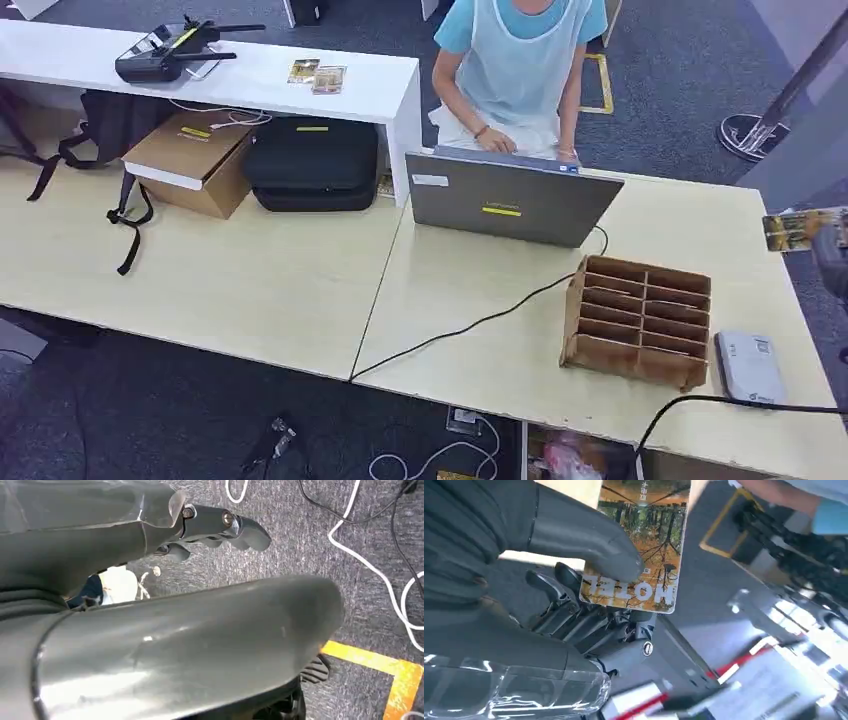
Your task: Pass the card to the sensor for recognition and then transmit it.
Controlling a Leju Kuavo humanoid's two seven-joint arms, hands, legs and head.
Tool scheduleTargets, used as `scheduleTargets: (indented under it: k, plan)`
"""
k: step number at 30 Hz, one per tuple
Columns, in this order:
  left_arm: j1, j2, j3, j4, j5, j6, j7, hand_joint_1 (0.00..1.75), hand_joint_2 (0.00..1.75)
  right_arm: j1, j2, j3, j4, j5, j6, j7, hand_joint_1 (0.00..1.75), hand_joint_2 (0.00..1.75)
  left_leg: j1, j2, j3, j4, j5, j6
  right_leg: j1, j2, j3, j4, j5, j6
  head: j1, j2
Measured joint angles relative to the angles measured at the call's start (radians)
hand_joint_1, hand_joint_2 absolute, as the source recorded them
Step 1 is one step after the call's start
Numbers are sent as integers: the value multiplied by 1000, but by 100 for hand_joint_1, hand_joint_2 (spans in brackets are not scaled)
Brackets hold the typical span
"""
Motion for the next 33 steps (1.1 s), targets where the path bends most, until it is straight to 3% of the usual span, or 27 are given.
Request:
scheduleTargets:
  k: [7, 15, 17, 19, 33]
  plan:
    - [-23, -5, -31, 0, 12, 1, 0, 0, 0, -188, 23, 194, 37, 170, -146, -12, 175, 175, 0, 0, 1, 0, 1, -1, 0, 0, 0, 0, 1, -1, 0, 0]
    - [-26, -5, -35, 0, 14, -1, 0, 0, 0, -204, 27, 215, 45, 183, -156, -13, 175, 175, 0, 0, 1, 0, 1, -1, 0, 0, 0, 0, 1, -1, 0, 0]
    - [-38, -8, -58, 0, 23, -7, 0, 0, 0, -268, 49, 293, 79, 243, -189, -10, 175, 175, 0, 0, 1, 0, 1, -1, 0, 0, 0, 1, 1, -1, 0, 0]
    - [-61, -10, -108, 0, 39, -20, 0, 0, 0, -367, 122, 409, 153, 381, -233, 29, 175, 175, 0, 0, 0, 0, 1, -1, 0, 1, -1, 1, 1, -1, 0, 0]
    - [-105, -10, -153, 19, 60, -14, 0, 0, 0, -511, 290, 506, 339, 481, -237, 42, 175, 175, 0, 0, 0, 0, 2, -1, 0, 0, -1, 1, 1, -1, 0, 0]
